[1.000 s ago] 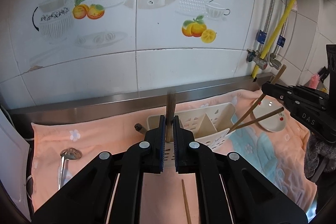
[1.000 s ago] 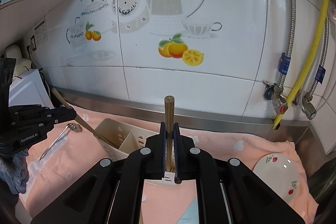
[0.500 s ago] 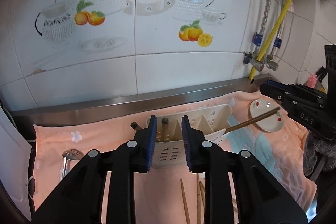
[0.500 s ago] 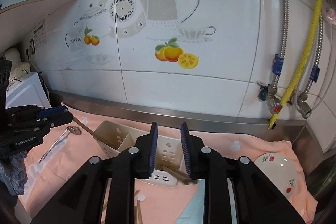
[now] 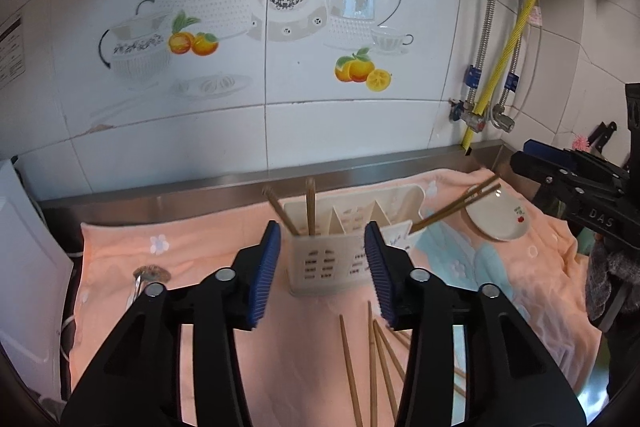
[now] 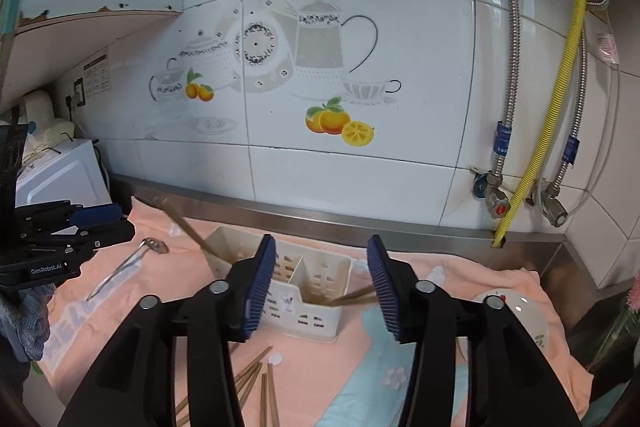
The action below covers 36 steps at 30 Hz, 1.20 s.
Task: Organize utensils
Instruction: 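Withdraw both open tools from the holder toward the remaining chopsticks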
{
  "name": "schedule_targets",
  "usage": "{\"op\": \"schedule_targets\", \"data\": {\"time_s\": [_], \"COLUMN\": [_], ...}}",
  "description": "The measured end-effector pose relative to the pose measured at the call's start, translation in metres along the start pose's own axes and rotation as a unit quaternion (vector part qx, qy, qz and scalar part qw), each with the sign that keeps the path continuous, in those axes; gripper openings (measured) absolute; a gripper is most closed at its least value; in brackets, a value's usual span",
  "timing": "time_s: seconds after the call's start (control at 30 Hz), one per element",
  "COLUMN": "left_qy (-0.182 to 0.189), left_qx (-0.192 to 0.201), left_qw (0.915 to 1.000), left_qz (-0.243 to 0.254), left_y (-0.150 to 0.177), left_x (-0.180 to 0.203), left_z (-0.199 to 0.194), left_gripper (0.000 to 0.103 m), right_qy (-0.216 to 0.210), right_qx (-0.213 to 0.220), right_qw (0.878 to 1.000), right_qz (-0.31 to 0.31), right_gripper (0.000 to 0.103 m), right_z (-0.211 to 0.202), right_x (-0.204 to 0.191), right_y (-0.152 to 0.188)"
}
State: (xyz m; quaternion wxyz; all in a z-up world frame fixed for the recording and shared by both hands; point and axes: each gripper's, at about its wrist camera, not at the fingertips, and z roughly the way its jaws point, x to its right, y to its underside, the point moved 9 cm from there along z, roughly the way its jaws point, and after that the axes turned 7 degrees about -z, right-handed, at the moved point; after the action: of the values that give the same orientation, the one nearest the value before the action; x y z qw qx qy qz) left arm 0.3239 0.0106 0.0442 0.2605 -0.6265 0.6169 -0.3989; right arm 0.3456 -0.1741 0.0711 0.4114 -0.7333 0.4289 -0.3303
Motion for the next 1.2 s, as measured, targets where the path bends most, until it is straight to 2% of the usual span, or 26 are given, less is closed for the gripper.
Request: {"op": "schedule_targets", "data": {"time_s": [0.27,0.43,0.57,0.93,1.2], "left_qy": [-0.001,-0.009,-0.015,-0.021,-0.012], "left_qx": [-0.011,-0.014,-0.016,-0.047,-0.071], "left_qw": [0.9999,0.9998,0.9997,0.9986,0.9974], "left_qz": [-0.008,-0.006,-0.006,-0.007,-0.006], "left_y": [0.039,0.066,0.087,0.144,0.184], "left_x": [-0.007,-0.011,-0.016,-0.021,-0.017], "left_z": [-0.015,-0.023,-0.029,-0.023,-0.016], "left_gripper": [0.069,0.078,0.080,0.081,0.080], "right_qy": [-0.007,-0.016,-0.024,-0.032,-0.032], "right_qx": [-0.007,-0.013,-0.025,-0.064,-0.093], "right_qw": [1.000,1.000,0.999,0.997,0.995], "right_qz": [-0.003,0.003,0.004,0.001,0.008], "right_gripper": [0.060,0.067,0.071,0.071,0.071], "right_z": [-0.024,-0.037,-0.042,-0.046,-0.045], "right_x": [-0.015,-0.023,-0.031,-0.049,-0.056], "right_y": [0.030,0.056,0.081,0.159,0.207]}}
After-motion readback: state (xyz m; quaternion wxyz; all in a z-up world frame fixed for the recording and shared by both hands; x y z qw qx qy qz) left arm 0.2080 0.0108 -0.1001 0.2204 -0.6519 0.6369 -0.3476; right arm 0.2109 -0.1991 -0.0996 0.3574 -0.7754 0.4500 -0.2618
